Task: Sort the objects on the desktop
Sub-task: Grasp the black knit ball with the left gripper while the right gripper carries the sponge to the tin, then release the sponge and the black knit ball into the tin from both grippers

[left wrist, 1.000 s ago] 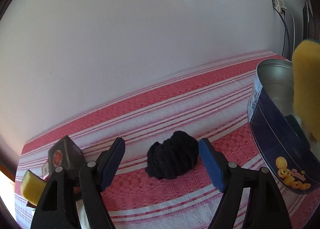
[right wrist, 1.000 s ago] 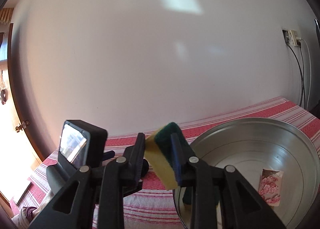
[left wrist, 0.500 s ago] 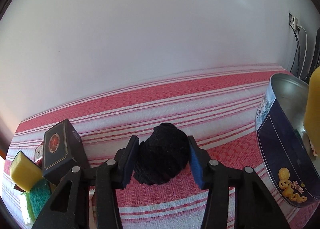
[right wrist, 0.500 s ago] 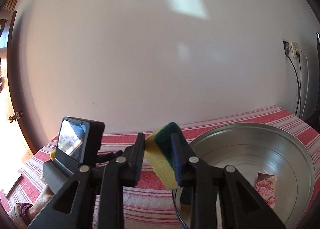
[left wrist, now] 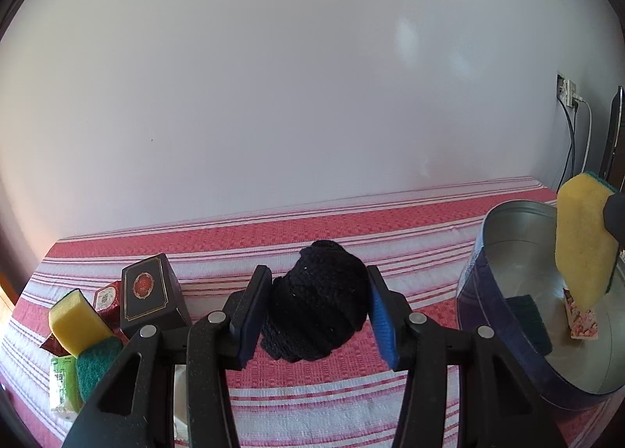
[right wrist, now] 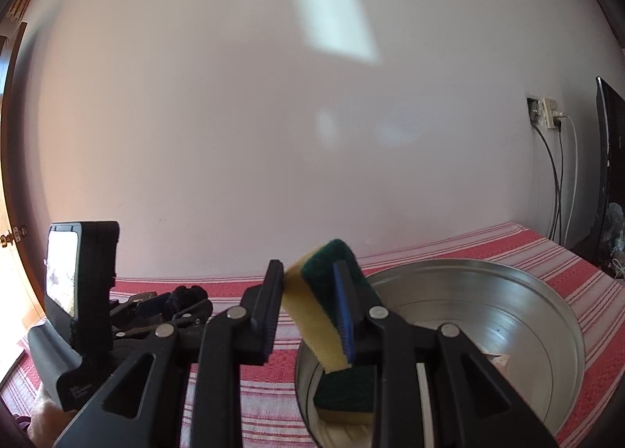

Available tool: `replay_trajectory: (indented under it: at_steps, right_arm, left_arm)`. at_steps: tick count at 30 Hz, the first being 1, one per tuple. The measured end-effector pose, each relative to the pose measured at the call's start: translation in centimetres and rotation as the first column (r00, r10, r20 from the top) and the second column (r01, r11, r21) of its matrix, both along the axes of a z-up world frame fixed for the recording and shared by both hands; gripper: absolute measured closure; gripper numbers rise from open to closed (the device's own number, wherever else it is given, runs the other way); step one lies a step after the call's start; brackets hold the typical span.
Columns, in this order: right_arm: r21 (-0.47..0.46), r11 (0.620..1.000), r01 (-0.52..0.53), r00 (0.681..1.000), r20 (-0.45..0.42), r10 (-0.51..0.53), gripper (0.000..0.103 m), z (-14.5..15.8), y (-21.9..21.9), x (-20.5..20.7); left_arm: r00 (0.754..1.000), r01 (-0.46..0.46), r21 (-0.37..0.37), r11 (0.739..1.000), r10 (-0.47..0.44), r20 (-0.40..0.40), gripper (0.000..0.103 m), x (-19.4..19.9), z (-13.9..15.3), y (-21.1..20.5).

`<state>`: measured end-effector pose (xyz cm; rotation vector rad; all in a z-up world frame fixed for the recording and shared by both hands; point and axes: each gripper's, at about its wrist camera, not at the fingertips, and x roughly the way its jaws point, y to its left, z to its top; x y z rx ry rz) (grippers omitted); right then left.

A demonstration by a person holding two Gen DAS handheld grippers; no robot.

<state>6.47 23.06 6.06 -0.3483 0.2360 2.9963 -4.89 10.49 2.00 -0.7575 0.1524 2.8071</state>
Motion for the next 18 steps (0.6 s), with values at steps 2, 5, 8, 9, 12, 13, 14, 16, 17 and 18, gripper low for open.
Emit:
replay_trajectory:
  at_steps: [2, 5, 8, 9, 12, 13, 14, 16, 17, 18]
  right_arm:
    - [0.011, 1.000, 0.027, 1.000, -0.010, -0.027, 0.077, 0.0, 0.8, 0.5]
    - [0.035, 0.997, 0.064, 0.998, -0.005, -0.064, 0.077, -0.3, 2.1, 0.7]
    - [0.060, 0.993, 0.106, 0.994, 0.002, -0.106, 0.077, -0.2, 3.4, 1.2]
    - [0.068, 0.990, 0.121, 0.993, 0.004, -0.121, 0.077, -0.3, 4.0, 1.3]
    - [0.077, 0.983, 0.168, 0.986, 0.005, -0.169, 0.077, -0.5, 5.7, 1.9]
    - [0.074, 0.981, 0.182, 0.983, 0.004, -0.183, 0.077, -0.5, 6.3, 2.0]
    - [0.072, 0.978, 0.195, 0.981, 0.004, -0.196, 0.077, -0.5, 6.9, 2.1]
    - [0.078, 0.973, 0.219, 0.976, 0.003, -0.220, 0.077, -0.4, 7.6, 2.5]
    - [0.083, 0.970, 0.228, 0.973, 0.004, -0.229, 0.077, -0.5, 7.9, 2.6]
    - [0.086, 0.969, 0.232, 0.972, 0.006, -0.233, 0.077, -0.6, 8.3, 2.8]
  left_arm:
    - [1.000, 0.010, 0.003, 1.000, -0.010, -0.013, 0.052, 0.8, 0.1, 0.4]
    - [0.999, 0.026, 0.017, 1.000, -0.025, -0.021, 0.052, 1.3, 0.2, 1.2]
    - [0.999, 0.046, 0.024, 0.999, -0.045, -0.030, 0.052, 1.8, 0.5, 2.3]
    - [0.998, 0.054, 0.023, 0.998, -0.053, -0.034, 0.052, 2.0, 0.5, 2.8]
    - [0.996, 0.081, 0.019, 0.997, -0.081, -0.042, 0.052, 3.0, 1.0, 4.6]
    - [0.995, 0.092, 0.015, 0.996, -0.091, -0.043, 0.052, 3.2, 1.0, 5.1]
    - [0.994, 0.104, 0.013, 0.995, -0.103, -0.044, 0.052, 3.4, 1.1, 5.8]
    - [0.980, 0.196, 0.014, 0.981, -0.195, -0.043, 0.052, 4.1, 1.3, 7.2]
    - [0.978, 0.205, 0.013, 0.979, -0.204, -0.043, 0.052, 4.0, 1.0, 7.6]
    - [0.976, 0.214, 0.012, 0.977, -0.213, -0.042, 0.052, 4.4, 1.2, 8.3]
